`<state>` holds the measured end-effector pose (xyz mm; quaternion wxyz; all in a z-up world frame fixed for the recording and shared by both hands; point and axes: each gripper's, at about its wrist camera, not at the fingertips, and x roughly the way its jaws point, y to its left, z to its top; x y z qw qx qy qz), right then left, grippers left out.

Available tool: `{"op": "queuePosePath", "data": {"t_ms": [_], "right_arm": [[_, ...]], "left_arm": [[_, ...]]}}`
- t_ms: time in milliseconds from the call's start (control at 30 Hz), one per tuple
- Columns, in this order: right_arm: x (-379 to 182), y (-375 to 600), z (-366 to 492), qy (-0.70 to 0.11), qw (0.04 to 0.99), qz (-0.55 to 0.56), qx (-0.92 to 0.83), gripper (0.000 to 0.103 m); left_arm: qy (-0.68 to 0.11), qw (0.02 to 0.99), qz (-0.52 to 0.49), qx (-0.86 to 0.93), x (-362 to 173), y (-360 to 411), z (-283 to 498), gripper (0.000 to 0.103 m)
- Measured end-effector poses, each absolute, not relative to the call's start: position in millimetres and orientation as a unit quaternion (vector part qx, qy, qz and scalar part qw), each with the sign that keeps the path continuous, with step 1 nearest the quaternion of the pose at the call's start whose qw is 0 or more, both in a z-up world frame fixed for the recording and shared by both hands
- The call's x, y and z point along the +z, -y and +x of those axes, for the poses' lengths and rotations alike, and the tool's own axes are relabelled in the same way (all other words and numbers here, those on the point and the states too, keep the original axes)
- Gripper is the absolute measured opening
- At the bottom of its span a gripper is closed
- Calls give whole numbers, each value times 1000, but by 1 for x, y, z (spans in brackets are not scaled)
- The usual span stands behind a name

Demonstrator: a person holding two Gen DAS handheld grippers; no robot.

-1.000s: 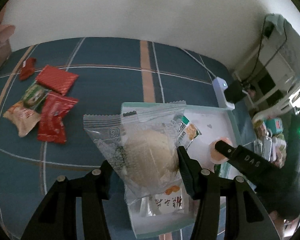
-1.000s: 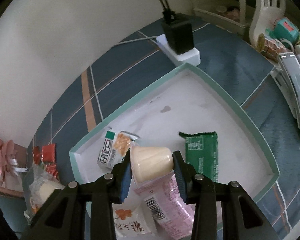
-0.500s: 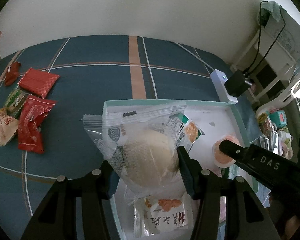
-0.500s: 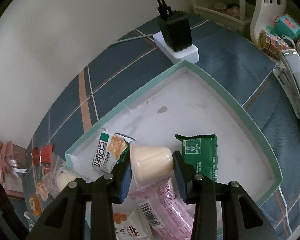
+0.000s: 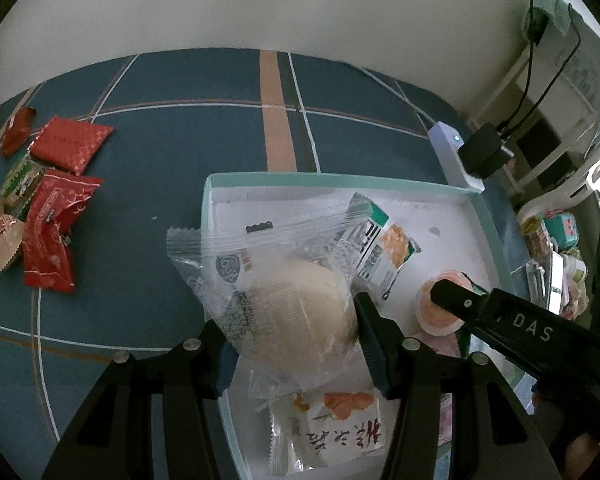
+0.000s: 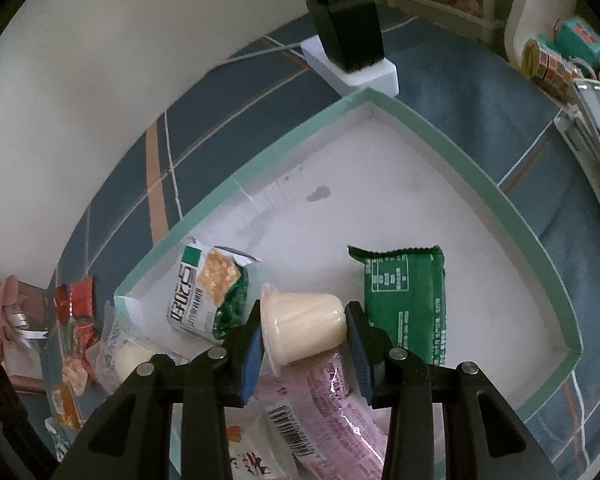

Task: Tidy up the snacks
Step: 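Carry the bun and cream cup over the white tray and open both tools, then move both tools back toward the remaining snacks on the bed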

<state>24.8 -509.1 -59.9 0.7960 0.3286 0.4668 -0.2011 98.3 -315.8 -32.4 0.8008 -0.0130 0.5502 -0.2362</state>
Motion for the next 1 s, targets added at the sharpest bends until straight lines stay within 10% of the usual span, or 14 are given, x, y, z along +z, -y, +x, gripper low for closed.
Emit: {"op": "queuePosePath", "data": {"t_ms": [267,500,1000], "right_arm": [[-62,506,29,-473,795,320,-204,44],[-61,501,36,-480,794,308,-211,77],[-32,493,36,-484,800,273,-227,87]], "left_arm": [[-561,794,-27,-233,-35,313,100,69],[-567,791,-38,-229,-29,310,103,79],[-572,802,-38,-165,7,287,110,92]]}}
